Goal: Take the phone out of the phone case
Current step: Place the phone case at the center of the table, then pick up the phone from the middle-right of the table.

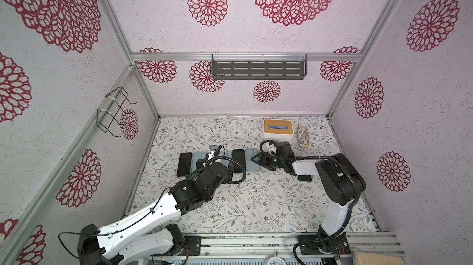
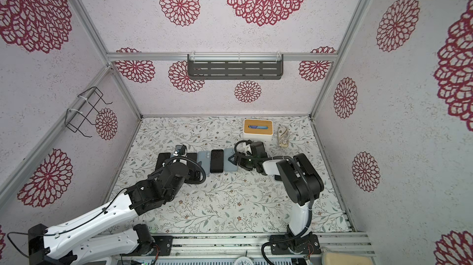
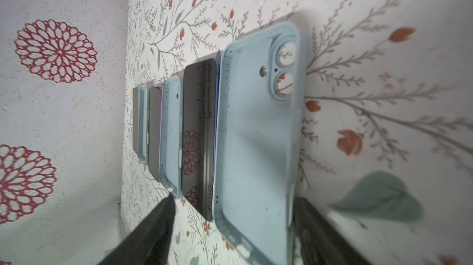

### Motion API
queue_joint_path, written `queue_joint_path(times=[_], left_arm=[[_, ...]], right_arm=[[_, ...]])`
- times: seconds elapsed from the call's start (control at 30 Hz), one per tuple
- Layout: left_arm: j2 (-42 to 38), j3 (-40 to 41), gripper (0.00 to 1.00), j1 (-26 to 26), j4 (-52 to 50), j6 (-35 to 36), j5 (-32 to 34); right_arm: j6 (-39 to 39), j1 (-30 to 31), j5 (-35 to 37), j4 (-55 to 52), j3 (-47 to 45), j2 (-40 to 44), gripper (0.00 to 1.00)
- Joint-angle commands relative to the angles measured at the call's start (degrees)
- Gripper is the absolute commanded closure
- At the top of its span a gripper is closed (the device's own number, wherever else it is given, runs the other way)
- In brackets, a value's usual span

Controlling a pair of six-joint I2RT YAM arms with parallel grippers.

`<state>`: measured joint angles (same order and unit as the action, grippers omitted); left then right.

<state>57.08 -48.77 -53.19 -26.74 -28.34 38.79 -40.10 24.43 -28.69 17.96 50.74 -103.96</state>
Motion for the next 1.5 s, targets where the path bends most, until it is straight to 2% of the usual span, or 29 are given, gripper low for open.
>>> queue_joint_path(times=[0.0,0.13,0.2,0.33,0.4,0.53,0.7,0.8,1.2,1.3,1.47], left_arm=[[-1.1,-1.0,0.03,0.8,-2.3,-2.5,-2.2],[-1.5,-0.6,0.03,1.2,2.5,-2.5,-7.9],[-0.9,-0.4,0.03,1.3,5.9,-2.3,-11.4],[1.2,-0.5,0.03,1.4,11.7,-2.9,-18.2],[2.2,-0.7,0.03,1.5,12.7,-3.0,-19.6],[3.3,-0.4,0.03,2.0,13.5,-2.9,-20.7],[2.4,0.8,0.03,2.6,13.6,-3.3,-20.3],[2.2,1.4,0.03,2.8,14.0,-3.7,-20.6],[3.4,1.4,0.03,3.4,15.2,-5.1,-21.5],[4.5,1.3,0.03,4.5,16.1,-6.3,-23.3],[7.1,1.3,0.03,9.4,16.4,-13.3,-27.7]], right_arm=[[11.1,-1.1,9.4,-16.2,-0.8,9.9,0.11],[18.2,-2.0,25.5,-30.1,-3.7,24.1,0.01],[20.1,-3.6,36.1,-35.0,-4.8,28.7,0.01],[23.4,-10.4,47.1,-37.6,-7.1,29.6,0.01],[25.3,-12.9,46.2,-34.9,-8.7,29.0,0.01],[28.6,-16.4,39.5,-27.2,-12.6,28.8,0.01],[30.5,-18.8,31.9,-23.5,-14.7,28.0,0.01],[31.0,-19.6,29.7,-22.1,-15.5,26.7,0.01],[32.4,-20.6,28.5,-26.0,-10.4,19.4,0.03],[33.2,-20.6,28.6,-27.4,-9.3,17.4,0.07],[34.0,-20.6,28.4,-29.0,-8.2,14.5,0.16]])
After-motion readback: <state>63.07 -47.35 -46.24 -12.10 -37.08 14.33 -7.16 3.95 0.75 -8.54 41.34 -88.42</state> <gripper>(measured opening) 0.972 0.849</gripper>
